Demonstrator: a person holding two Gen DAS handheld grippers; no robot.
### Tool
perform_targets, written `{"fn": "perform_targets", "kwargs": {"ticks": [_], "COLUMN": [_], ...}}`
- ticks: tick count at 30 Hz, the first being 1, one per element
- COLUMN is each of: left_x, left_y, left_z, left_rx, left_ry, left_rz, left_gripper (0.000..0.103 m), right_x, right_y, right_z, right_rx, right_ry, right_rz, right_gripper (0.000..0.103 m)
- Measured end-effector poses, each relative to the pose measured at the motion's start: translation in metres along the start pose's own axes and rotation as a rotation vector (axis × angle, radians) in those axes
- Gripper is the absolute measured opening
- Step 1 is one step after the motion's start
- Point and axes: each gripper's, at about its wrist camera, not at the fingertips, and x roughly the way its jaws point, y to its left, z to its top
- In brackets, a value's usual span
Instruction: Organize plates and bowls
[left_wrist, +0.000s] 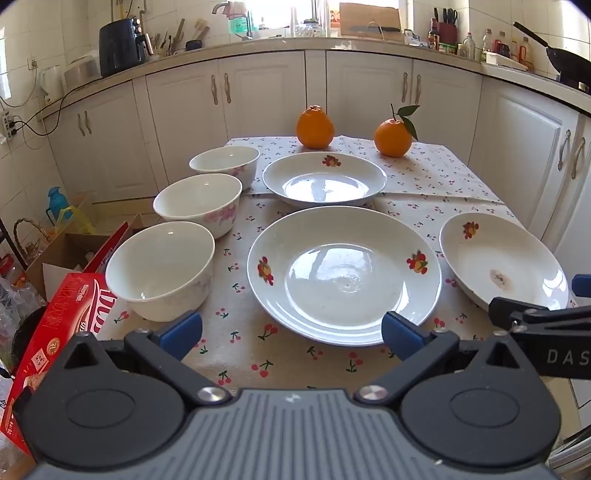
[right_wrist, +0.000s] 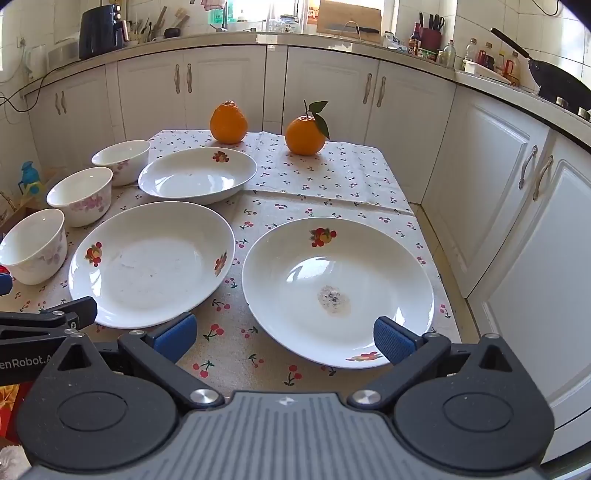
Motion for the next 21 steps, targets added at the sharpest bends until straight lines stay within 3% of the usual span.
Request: {"fn": "perform_targets", "kwargs": {"ticks": [21], "left_x": [-0.008], "left_y": [0.003], "left_z": [0.0], "left_rx": [-0.012], "left_ry": [-0.033], "left_rz": [0.014], "left_gripper": [0.102], "right_x": [-0.013], "right_y": [0.001], "right_z": [0.001], "right_rx": [0.003], "right_ry": [-0.041], "right_rz": [0.021], "right_gripper": [0.103]}}
